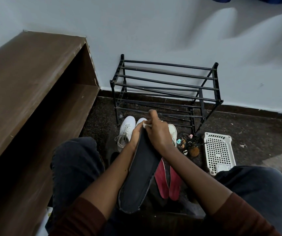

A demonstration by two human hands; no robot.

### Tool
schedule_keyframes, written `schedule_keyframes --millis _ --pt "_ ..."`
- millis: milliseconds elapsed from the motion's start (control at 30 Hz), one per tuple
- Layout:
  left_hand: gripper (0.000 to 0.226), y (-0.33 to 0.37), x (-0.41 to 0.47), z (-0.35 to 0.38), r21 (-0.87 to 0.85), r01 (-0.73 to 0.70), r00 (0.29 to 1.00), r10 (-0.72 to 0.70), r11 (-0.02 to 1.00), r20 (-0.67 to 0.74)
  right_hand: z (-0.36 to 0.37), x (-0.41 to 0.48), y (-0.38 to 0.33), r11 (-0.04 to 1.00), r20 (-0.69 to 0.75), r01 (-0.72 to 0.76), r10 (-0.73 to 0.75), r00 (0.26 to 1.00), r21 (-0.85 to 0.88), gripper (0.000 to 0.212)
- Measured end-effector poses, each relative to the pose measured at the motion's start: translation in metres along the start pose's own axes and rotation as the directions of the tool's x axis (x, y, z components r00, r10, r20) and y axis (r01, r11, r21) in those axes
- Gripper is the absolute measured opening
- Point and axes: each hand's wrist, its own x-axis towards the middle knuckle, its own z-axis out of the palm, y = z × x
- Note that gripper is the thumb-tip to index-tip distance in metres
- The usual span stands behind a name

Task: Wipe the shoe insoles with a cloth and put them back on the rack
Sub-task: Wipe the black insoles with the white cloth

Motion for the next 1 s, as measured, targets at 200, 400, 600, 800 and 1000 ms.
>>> schedule_keyframes --millis 200,400,600,800,1000 --pt "0.061 -0.007 0.001 0.006 -0.24 0.073 0.997 -0.071 0.968 0.017 0.002 0.013 0.011 0.994 -0.03 -0.028 0.025 0.999 -0.105 0.042" --pt "0.068 -0.007 -0.002 -0.001 -0.213 0.057 0.998 -0.064 0.975 -0.023 0.014 -0.018 0.003 0.996 0.057 -0.064 0.06 0.997 0.062 0.038" --pt "0.048 -0.018 -0.003 -0.005 -0.271 0.095 0.995 -0.081 0.958 0.063 0.013 -0.004 0.018 0.995 0.015 -0.035 0.037 0.999 -0.098 0.025" --pt "0.042 -0.024 -0.006 -0.01 -0.336 0.077 0.997 -0.063 0.939 0.052 0.001 0.007 0.042 0.986 -0.064 -0.158 0.155 0.986 -0.049 0.026" --pt "0.032 -0.024 -0.004 -0.004 -0.348 0.045 0.999 -0.048 0.936 0.001 0.001 -0.011 0.05 0.981 -0.158 -0.184 0.191 0.969 0.057 0.029"
